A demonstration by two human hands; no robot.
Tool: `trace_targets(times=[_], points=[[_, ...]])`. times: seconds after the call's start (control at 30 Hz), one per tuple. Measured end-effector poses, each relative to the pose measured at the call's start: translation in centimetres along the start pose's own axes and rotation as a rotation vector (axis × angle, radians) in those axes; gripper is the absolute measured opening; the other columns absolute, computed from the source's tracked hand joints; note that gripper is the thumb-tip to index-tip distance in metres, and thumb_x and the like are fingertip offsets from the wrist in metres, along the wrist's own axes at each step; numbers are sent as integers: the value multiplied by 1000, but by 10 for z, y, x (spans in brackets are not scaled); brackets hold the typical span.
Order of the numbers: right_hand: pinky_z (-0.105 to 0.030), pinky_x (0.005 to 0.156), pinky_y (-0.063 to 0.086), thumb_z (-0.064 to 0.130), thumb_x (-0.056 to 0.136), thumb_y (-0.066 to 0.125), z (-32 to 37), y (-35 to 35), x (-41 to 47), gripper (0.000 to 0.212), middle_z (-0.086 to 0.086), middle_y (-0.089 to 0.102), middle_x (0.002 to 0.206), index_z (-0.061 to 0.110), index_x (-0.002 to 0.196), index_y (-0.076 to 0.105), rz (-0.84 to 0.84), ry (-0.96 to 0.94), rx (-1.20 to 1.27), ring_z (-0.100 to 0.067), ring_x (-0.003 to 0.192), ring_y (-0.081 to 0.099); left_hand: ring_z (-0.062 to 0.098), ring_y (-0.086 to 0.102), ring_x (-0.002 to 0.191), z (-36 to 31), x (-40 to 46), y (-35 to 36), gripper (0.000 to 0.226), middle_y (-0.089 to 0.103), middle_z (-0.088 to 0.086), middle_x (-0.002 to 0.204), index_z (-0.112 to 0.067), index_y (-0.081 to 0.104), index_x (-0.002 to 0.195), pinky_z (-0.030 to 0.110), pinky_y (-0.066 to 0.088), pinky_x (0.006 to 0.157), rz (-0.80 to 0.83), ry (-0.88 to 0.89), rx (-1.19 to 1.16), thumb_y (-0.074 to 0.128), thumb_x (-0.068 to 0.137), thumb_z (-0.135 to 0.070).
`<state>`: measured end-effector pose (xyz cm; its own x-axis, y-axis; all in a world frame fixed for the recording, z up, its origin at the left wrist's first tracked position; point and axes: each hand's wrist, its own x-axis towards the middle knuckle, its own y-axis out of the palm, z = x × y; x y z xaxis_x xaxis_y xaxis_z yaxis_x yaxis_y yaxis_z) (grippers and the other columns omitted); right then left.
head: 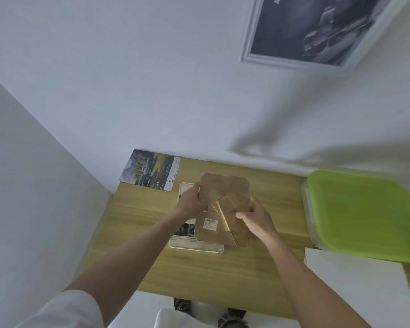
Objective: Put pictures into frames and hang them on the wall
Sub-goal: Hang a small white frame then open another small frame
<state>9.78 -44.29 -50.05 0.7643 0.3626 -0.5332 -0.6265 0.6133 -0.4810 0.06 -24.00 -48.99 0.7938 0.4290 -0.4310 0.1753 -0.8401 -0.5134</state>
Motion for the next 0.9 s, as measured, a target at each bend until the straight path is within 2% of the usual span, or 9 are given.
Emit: trace_targets(times=[0.1,0.27,0.37,0.43,0.5,0.57,0.67,0.73,0.9], points=[[-21,67,50,16,76,72,-18,-29,0,75,5,67,116,26,145,43,-51,-34,-24,-11,95,67,29,59,106,-27,-3,41,77,53,10,119,-11,38,137,32,54,82,21,51,112,76,70,-9],[-10,53,41,7,77,64,-53,-71,4,54,0,69,100,19,130,58,-138,-39,-103,-9,78,66,36,51,115,-55,0,107,91,39,16,130,-13,26,146,33,51,87,32,25,156,75,70,-5],[-23,67,52,13,75,66,-76,-89,12,60,-5,63,110,21,134,52,-140,6,-100,-16,89,66,37,49,117,-68,8,137,94,35,17,134,-14,18,149,34,49,90,48,11,161,73,73,-6],[-35,83,56,31,66,67,-90,-96,19,73,-8,58,121,22,135,48,-126,41,-119,-21,105,63,36,49,116,-76,14,152,89,34,15,132,-13,20,148,36,49,93,40,9,165,70,75,-8],[-40,97,51,37,64,70,-98,-97,21,83,-12,49,133,16,139,42,-112,29,-175,-27,121,53,33,42,120,-82,19,163,83,34,13,131,-11,25,144,37,46,99,21,23,182,69,74,-10],[-34,111,36,30,78,74,-96,-97,15,85,-11,34,146,9,149,32,-77,7,-266,-28,137,36,31,34,125,-85,22,173,82,31,11,133,-8,31,139,38,43,103,30,33,236,74,70,-12],[-30,115,25,28,90,68,-103,-94,16,76,-15,24,155,4,151,29,-89,-39,-420,-32,144,25,33,26,128,-81,19,188,94,21,13,142,-2,28,141,40,36,110,54,44,366,84,66,-18],[-34,115,28,28,94,64,-107,-92,18,69,-14,21,156,4,149,31,-78,-47,-466,-33,143,24,34,23,130,-78,17,195,96,15,14,147,-1,26,143,40,33,112,41,38,415,84,68,-19],[-38,112,35,30,97,57,-117,-86,22,53,-15,26,152,1,139,43,-97,-97,-557,-35,138,27,31,22,130,-77,17,199,69,19,11,144,2,44,129,37,33,113,29,29,441,80,74,-20]])
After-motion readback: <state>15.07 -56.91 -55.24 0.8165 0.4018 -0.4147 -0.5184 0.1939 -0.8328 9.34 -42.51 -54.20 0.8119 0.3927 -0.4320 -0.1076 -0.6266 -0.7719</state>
